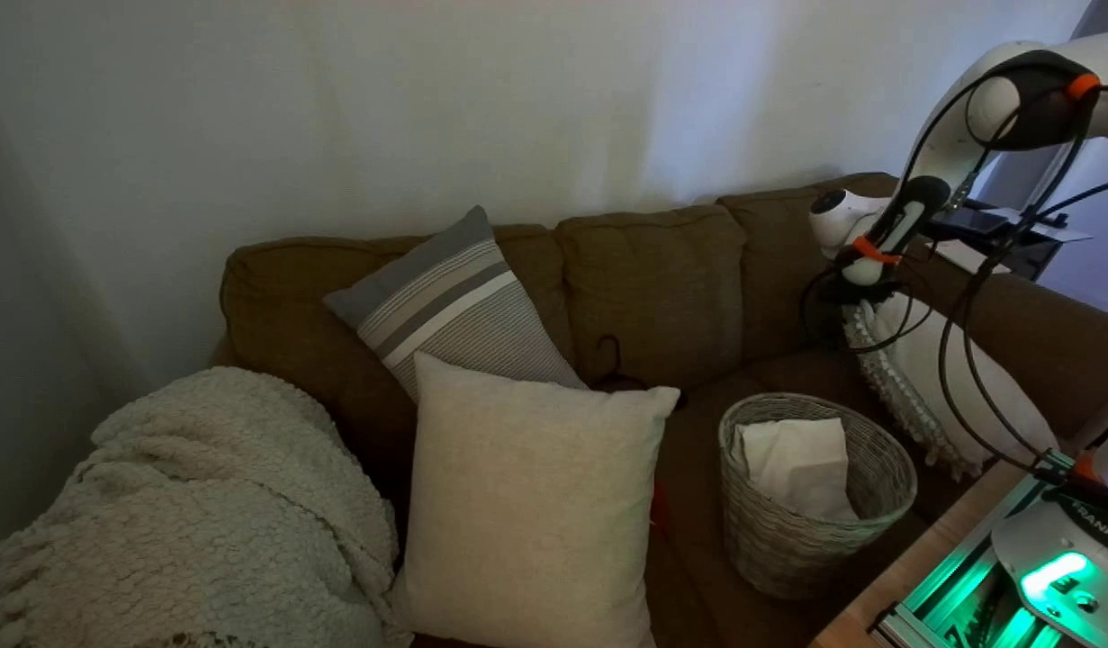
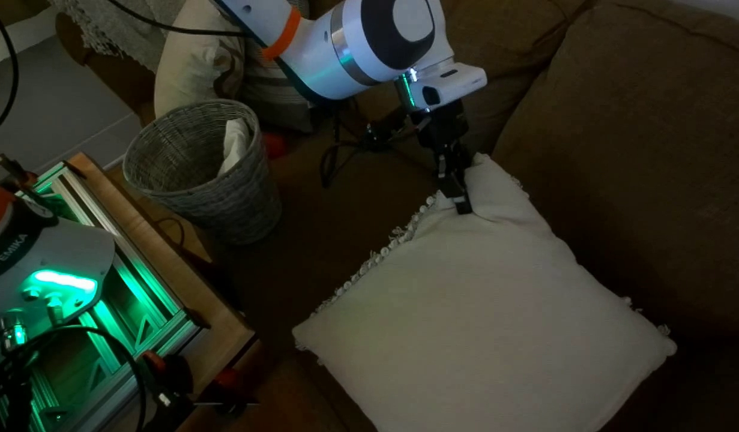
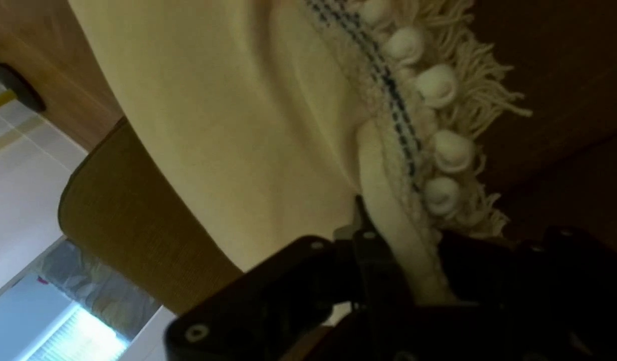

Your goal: Move the pillow on the right to the left side of the sofa

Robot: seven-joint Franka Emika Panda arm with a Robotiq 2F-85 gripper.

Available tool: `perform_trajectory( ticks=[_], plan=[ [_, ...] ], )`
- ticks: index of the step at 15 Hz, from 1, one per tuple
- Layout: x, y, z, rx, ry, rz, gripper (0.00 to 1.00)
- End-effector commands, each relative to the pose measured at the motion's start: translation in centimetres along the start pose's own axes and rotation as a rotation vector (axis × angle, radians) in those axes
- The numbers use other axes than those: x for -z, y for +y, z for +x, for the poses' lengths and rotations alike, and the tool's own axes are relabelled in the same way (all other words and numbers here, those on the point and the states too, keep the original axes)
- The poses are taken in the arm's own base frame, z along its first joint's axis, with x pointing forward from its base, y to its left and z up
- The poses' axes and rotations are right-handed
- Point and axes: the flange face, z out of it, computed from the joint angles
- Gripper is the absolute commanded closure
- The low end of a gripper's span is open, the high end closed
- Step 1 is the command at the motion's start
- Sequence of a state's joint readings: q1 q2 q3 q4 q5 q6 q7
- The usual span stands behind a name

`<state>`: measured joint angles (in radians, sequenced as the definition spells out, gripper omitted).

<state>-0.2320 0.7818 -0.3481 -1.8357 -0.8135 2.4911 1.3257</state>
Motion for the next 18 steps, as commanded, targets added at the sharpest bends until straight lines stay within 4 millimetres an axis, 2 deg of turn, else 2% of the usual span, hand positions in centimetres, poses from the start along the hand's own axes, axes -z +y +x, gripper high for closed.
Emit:
perform_trajectory(
  ticks=[1, 4, 7, 12, 15, 16, 17, 18],
  plan=[
    [7.7, -1.4, -0.9, -0.127, -0.038, 0.128, 0.98],
    [12.6, -0.9, 0.2, -0.201, -0.007, 0.214, 0.98],
    [18.3, 0.9, 2.6, -0.285, 0.033, 0.305, 0.98],
    [26.7, 6.0, 7.6, -0.475, 0.012, 0.425, 0.98],
    [31.2, 9.8, 10.9, -0.565, 0.072, 0.525, 0.98],
    [27.7, 6.3, 9.1, -0.495, 0.037, 0.452, 0.98],
    [28.6, 7.2, 9.6, -0.505, 0.041, 0.462, 0.9],
    [28.6, 7.2, 9.4, -0.502, 0.038, 0.458, 0.9]
  ],
)
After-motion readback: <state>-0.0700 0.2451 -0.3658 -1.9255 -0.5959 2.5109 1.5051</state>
